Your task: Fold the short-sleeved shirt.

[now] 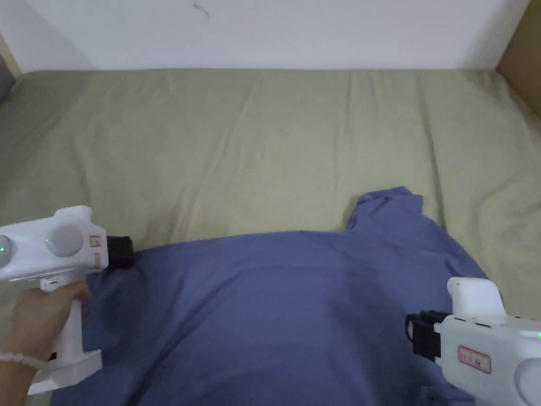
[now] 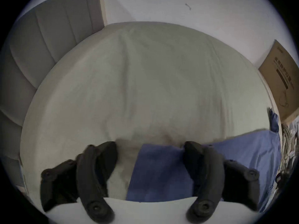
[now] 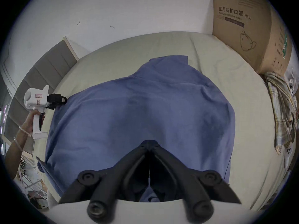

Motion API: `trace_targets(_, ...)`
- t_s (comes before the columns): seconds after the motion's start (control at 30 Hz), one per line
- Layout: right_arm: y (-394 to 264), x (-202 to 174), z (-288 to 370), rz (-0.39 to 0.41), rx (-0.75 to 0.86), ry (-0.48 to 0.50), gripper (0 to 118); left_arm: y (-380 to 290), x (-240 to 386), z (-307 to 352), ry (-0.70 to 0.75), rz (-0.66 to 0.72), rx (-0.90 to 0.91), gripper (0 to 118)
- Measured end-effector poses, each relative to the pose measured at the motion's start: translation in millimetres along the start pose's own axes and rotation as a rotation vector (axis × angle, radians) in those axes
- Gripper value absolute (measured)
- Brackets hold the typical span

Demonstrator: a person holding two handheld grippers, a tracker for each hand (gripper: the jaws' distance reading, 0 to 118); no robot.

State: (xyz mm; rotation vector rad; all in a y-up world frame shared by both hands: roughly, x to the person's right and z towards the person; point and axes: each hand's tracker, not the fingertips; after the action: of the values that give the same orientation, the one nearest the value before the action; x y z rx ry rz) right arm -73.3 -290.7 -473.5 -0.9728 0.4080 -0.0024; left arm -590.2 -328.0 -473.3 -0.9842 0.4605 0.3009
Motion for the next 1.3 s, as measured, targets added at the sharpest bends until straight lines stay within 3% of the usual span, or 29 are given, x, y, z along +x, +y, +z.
trace_targets(0.03, -0.7, 1.4, -0.1, -0.004, -0.001, 0.001, 1, 0.0, 2.2, 2.7, 0.014, -0.008, 0.019, 49)
trace_targets(0.1, -1.3, 3.2, 0.2, -0.008, -0.002, -0.001, 1, 1.9, 0.0, 7.1, 0.007, -0.022, 0.026, 45)
trace_targets(0.13, -1.4, 4.6, 1.0, -0.009, -0.001, -0.003, 1, 2.9, 1.8, 9.2, -0.003, -0.024, 0.025, 34)
trace_targets(0.17, -1.0, 6.7, 2.0, -0.01, 0.0, -0.002, 1, 3.8, 3.2, 11.4, -0.006, -0.024, 0.022, 13)
trace_targets(0.2, 0.4, 9.0, 2.8, -0.012, -0.003, 0.0, 1, 6.5, 1.3, 12.3, -0.015, -0.016, 0.019, 2)
trace_targets(0.4, 35.9, 34.5, 4.8, -0.023, 0.014, -0.01, 3, 11.0, 0.8, 30.6, -0.034, -0.051, 0.039, 2)
trace_targets(0.47, 59.2, 45.8, 0.1, 0.007, 0.044, -0.049, 34, 14.7, 0.0, 37.3, -0.032, -0.063, 0.049, 2)
trace_targets(0.53, 87.7, 60.6, -12.4, 0.008, 0.027, -0.042, 72, 16.0, 0.7, 43.9, -0.03, -0.076, 0.057, 2)
trace_targets(0.7, 148.5, 89.4, -59.8, -0.044, -0.061, -0.052, 72, 15.0, 3.8, 52.4, -0.012, -0.144, 0.079, 2)
trace_targets(0.87, 165.6, 89.8, -115.5, 0.091, -0.196, -0.118, 69, 13.7, 3.4, 50.0, -0.005, -0.167, 0.072, 2)
trace_targets(0.97, 155.2, 90.8, -133.9, 0.038, -0.228, -0.117, 65, 13.5, 2.1, 48.6, -0.007, -0.161, 0.065, 2)
trace_targets(1.0, 156.3, 88.1, -127.4, 0.021, -0.213, -0.117, 58, 13.1, 2.5, 48.6, -0.005, -0.162, 0.064, 2)
trace_targets(1.03, 156.9, 83.5, -121.3, 0.044, -0.213, -0.122, 33, 12.7, 2.5, 48.8, -0.004, -0.165, 0.064, 2)
trace_targets(1.07, 156.1, 80.5, -114.8, 0.097, -0.218, -0.135, 33, 12.4, 2.6, 49.4, -0.003, -0.171, 0.065, 2)
trace_targets(1.13, 157.1, 75.2, -106.9, 0.21, -0.23, -0.188, 14, 12.0, 3.4, 51.7, 0.001, -0.188, 0.065, 2)
trace_targets(1.17, 157.9, 78.0, -103.4, 0.174, -0.24, -0.151, 3, 11.5, 3.6, 54.2, 0.0, -0.19, 0.069, 2)
trace_targets(1.23, 154.6, 84.3, -97.5, 0.024, -0.254, 0.012, 3, 11.6, 4.6, 61.4, 0.005, -0.19, 0.073, 2)
trace_targets(1.3, 149.9, 74.1, -88.1, 0.058, -0.221, -0.031, 3, 11.4, 5.9, 71.5, 0.013, -0.202, 0.078, 2)
